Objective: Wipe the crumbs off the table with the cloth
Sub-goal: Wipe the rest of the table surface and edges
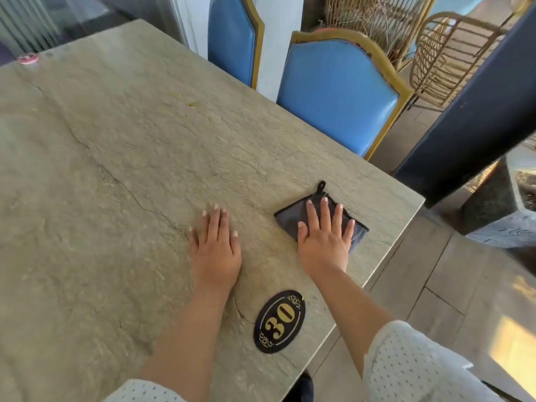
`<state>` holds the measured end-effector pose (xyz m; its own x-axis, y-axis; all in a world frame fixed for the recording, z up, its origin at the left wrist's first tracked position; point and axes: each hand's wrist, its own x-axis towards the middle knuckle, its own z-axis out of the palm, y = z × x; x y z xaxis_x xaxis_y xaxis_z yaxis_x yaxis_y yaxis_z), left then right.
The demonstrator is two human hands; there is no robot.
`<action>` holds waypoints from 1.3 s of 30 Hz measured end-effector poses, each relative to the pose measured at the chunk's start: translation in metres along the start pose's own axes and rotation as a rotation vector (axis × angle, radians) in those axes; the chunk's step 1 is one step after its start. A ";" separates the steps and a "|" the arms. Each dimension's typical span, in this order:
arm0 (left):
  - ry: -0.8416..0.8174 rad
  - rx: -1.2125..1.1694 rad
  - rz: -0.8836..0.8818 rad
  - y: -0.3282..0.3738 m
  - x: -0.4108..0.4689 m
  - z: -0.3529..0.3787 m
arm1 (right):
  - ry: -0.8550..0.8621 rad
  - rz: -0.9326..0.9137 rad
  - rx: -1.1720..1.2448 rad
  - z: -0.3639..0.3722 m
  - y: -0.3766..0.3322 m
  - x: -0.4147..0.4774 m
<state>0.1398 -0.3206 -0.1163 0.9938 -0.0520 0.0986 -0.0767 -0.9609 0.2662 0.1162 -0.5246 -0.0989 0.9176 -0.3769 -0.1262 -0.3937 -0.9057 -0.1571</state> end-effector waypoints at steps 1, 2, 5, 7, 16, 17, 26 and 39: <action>-0.001 0.001 0.003 0.000 0.000 0.000 | -0.014 0.033 0.004 -0.001 -0.007 0.016; -0.006 -0.002 0.006 0.000 0.000 0.001 | -0.023 0.039 0.012 -0.003 -0.017 0.030; 0.006 -0.081 -0.004 -0.001 0.000 -0.001 | -0.040 -0.070 0.037 0.000 -0.056 0.046; 0.058 -0.200 -0.048 -0.002 0.003 -0.005 | -0.041 -0.216 0.027 0.005 -0.075 0.032; 0.018 -0.084 -0.027 0.006 0.029 -0.003 | 0.006 -0.137 -0.035 -0.001 -0.012 0.004; 0.030 -0.061 -0.026 0.008 0.029 -0.001 | -0.001 -0.057 -0.022 -0.004 -0.012 0.019; -0.023 -0.029 -0.020 0.041 0.055 0.010 | -0.008 -0.312 0.025 -0.002 -0.029 0.009; 0.066 0.017 0.029 0.126 0.111 0.044 | 0.014 0.207 0.025 -0.034 0.064 0.143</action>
<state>0.2442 -0.4597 -0.1144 0.9837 -0.0622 0.1687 -0.1031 -0.9638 0.2458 0.2239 -0.6427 -0.0934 0.8174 -0.5576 -0.1450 -0.5753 -0.8034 -0.1536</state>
